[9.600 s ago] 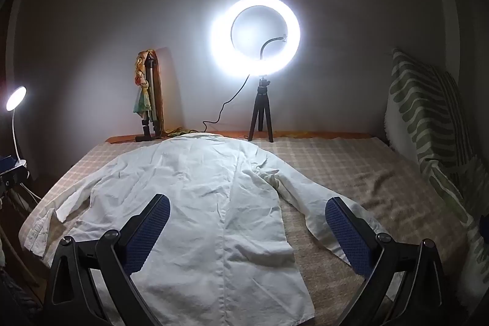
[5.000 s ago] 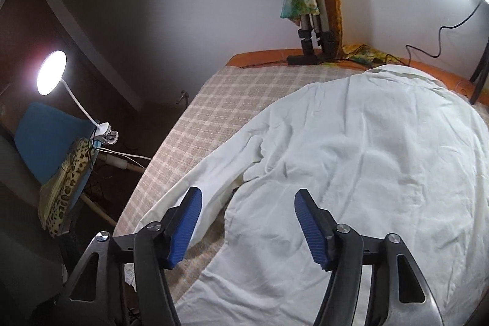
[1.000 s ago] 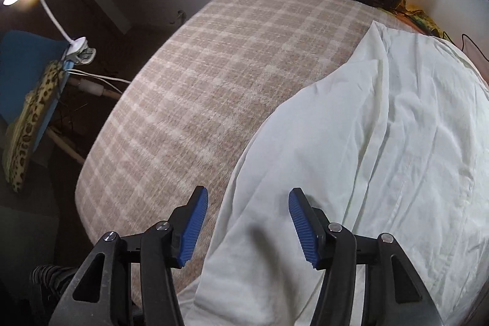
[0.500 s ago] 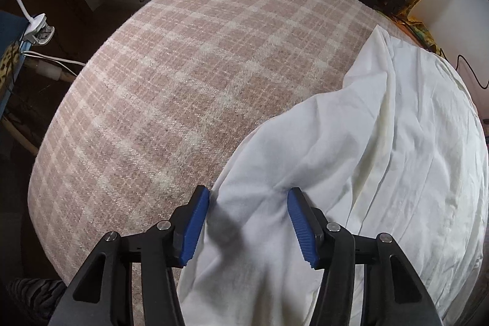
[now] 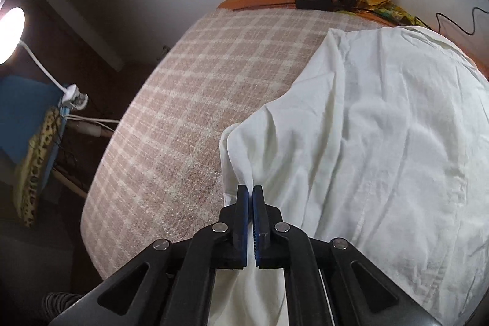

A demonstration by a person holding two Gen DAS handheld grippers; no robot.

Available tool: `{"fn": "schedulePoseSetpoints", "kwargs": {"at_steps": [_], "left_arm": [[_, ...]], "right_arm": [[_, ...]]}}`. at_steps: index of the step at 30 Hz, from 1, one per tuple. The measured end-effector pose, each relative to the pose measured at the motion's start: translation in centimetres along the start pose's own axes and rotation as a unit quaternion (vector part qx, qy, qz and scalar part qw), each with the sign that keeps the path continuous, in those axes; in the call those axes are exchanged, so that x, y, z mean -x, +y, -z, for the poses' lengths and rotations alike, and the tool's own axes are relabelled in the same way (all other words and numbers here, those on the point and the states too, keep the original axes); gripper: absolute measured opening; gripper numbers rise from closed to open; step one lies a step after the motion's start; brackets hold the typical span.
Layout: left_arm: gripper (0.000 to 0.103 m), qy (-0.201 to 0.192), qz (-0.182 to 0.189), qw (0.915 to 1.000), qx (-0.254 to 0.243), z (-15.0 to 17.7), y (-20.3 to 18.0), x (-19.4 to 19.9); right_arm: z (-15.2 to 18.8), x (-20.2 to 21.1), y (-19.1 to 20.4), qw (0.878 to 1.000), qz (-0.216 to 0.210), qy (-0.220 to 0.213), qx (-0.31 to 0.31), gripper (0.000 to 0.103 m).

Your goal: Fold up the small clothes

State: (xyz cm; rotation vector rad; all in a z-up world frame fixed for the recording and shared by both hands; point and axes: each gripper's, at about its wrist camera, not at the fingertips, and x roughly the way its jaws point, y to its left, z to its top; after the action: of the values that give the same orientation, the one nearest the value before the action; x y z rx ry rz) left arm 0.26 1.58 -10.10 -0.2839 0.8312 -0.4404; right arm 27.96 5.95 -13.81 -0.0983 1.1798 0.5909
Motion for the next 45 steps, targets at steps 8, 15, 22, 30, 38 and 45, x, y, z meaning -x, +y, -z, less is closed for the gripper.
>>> {"fn": "schedulePoseSetpoints", "kwargs": {"at_steps": [8,15,22,30,38,45], "left_arm": [[0.003,0.022,0.022,0.9988,-0.039,-0.6,-3.2,-1.9],[0.003,0.044,0.032,0.9959,-0.072,-0.5,-5.4,-3.4],[0.011,0.062,0.057,0.9927,-0.086,-0.2,-5.9,-3.6],[0.011,0.056,0.041,0.9910,-0.115,0.6,-5.1,-1.7],[0.011,0.038,-0.032,0.9952,-0.085,-1.3,-2.6,-3.2],[0.011,0.046,-0.039,0.9941,-0.090,-2.6,-3.0,-5.1]], "right_arm": [[1.4,6.1,-6.1,0.995,-0.041,-0.069,-0.060,0.000],[4.2,8.0,-13.0,0.989,-0.031,-0.083,-0.122,0.000],[5.7,6.7,-16.5,0.988,0.004,-0.064,-0.139,0.000],[6.7,5.3,-17.4,0.991,0.022,-0.036,-0.129,0.005],[7.5,8.5,-17.3,0.991,0.033,-0.069,-0.112,0.030],[8.9,12.4,-17.1,0.988,0.042,-0.116,-0.089,0.033]]}}
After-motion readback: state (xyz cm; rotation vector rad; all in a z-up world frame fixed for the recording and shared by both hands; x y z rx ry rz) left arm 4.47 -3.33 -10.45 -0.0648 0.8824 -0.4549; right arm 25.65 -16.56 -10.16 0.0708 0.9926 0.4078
